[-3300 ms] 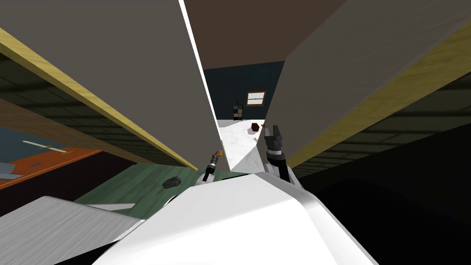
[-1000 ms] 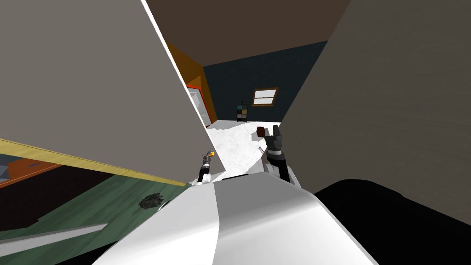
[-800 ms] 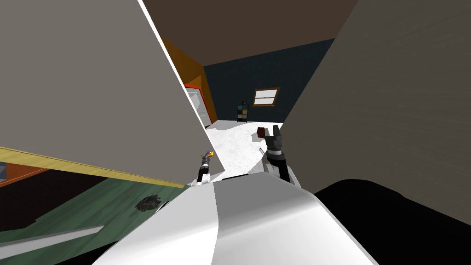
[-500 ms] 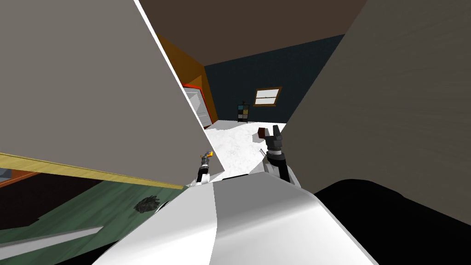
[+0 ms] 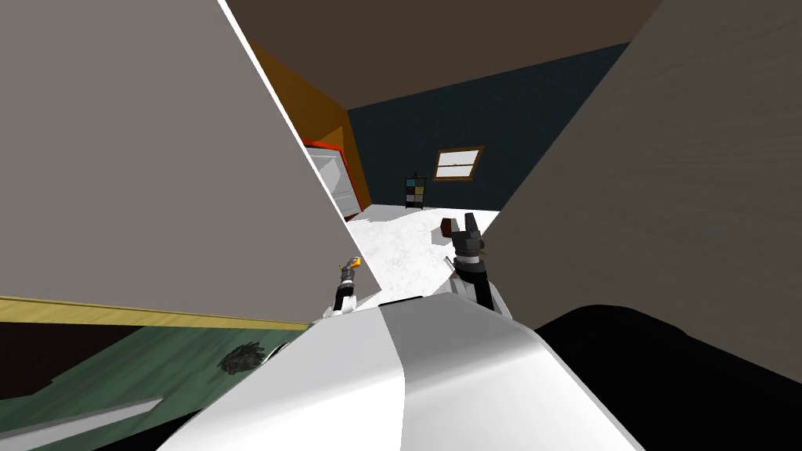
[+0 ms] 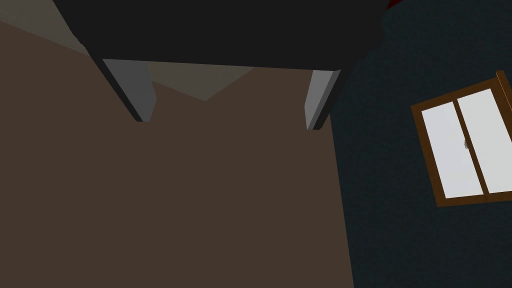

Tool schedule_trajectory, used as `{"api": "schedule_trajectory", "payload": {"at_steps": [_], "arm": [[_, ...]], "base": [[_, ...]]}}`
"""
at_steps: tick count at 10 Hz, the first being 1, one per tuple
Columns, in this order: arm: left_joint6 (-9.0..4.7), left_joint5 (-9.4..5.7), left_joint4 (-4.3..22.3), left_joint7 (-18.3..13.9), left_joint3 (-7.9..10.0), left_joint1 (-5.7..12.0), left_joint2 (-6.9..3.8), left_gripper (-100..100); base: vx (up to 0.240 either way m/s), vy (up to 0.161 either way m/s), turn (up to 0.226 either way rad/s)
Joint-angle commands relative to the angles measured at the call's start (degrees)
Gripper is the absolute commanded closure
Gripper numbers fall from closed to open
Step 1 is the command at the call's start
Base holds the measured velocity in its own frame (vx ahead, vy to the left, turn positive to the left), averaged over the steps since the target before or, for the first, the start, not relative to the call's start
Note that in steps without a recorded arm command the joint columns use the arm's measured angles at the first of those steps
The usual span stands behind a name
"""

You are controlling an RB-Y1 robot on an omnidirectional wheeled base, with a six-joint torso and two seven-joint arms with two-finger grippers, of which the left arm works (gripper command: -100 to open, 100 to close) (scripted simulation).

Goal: Push the door open

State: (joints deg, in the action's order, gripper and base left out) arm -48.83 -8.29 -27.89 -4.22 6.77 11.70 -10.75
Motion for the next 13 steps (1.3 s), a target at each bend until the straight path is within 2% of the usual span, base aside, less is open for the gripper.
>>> {"api": "schedule_trajectory", "payload": {"at_steps": [1,4,5,13], "arm": [[0.00,-0.63,0.42,0.56,1.04,0.15,-0.24,100],[-0.09,-1.53,0.65,1.21,2.48,0.01,-0.48,100],[-0.09,-1.53,0.65,1.21,2.48,0.01,-0.48,100],[-0.44,-5.06,1.57,3.74,8.11,-0.54,-1.42,100]], "base": [[0.130,0.009,0.043],[0.183,-0.034,0.041],[0.140,-0.008,0.027],[0.198,-0.039,0.057]]}}
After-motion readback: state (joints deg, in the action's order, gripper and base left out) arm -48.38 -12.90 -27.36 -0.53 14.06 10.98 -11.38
